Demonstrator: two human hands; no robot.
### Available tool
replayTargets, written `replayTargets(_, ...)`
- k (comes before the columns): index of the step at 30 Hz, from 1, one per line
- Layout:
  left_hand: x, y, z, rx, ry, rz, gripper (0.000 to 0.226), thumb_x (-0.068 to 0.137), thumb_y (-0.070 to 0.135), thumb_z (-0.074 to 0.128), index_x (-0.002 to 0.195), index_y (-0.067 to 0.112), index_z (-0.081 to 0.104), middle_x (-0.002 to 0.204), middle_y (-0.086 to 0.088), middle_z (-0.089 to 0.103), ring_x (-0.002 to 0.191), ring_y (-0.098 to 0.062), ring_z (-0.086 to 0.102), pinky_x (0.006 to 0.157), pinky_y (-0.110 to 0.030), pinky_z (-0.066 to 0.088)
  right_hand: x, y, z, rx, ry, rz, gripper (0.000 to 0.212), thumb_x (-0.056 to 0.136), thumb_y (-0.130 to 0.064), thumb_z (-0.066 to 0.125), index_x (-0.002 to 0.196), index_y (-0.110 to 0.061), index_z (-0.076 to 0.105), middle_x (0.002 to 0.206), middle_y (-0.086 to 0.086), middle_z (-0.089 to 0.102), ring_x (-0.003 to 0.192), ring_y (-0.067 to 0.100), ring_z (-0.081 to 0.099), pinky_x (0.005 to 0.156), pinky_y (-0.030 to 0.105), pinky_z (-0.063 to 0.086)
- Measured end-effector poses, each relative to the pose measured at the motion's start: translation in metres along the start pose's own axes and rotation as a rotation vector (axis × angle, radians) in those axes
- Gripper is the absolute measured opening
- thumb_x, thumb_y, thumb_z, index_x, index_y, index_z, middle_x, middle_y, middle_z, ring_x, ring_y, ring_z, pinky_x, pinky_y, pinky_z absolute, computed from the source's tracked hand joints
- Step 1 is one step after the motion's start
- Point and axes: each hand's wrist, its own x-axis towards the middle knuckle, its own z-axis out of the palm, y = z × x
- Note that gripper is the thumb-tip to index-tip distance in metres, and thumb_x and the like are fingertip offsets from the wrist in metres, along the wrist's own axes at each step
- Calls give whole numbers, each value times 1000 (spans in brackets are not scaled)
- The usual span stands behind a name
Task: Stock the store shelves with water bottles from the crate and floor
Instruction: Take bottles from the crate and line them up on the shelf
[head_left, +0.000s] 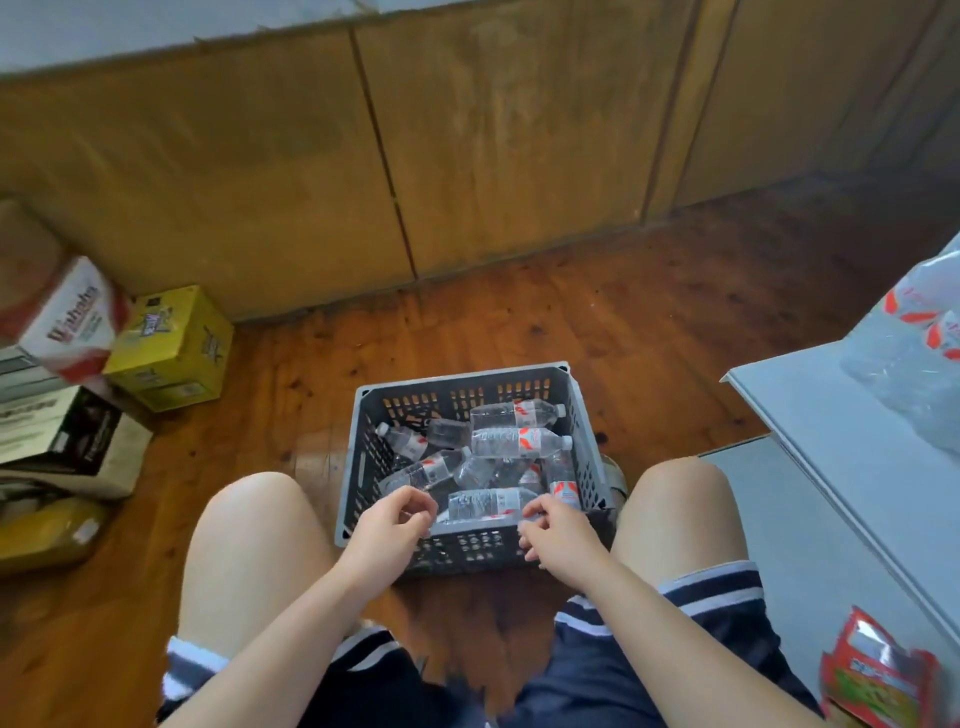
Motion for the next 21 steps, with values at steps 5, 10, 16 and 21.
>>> replayTargets(5, 18, -24, 20, -62, -66, -121, 18, 98, 11, 54, 100, 22, 68, 95, -2, 72, 87, -14, 71, 86, -38, 57, 11, 5, 2, 58, -19, 32, 8, 102, -23, 54, 109, -22, 58, 92, 5, 72, 75, 14, 70, 67, 24, 57)
replayTargets(10, 47, -53, 20, -134, -64, -214, 20, 101, 9, 50, 103, 19, 67, 99, -3, 72, 89, -16, 71, 85, -36, 57, 39, -11, 19, 0, -139, 21, 6, 102, -26, 54, 106, -28, 57, 96, 8, 71, 79, 13, 71, 66, 22, 52)
replayTargets(16, 108, -80, 6, -133, -87, -267, 21, 98, 11, 51, 98, 23, 68, 98, 0, 73, 85, -15, 72, 86, -42, 59, 117, -21, 30, 52, -120, 145, 6, 99, -20, 54, 99, -24, 57, 92, 5, 70, 70, 14, 68, 63, 28, 52)
replayTargets(21, 173, -79, 23, -158, -128, -326, 17, 98, 15, 52, 97, 24, 67, 95, -1, 74, 86, -21, 72, 70, -33, 54, 186, -3, 30, 61, 1, 322, 13, 98, -14, 51, 106, -18, 59, 92, 6, 71, 76, 22, 70, 67, 37, 58)
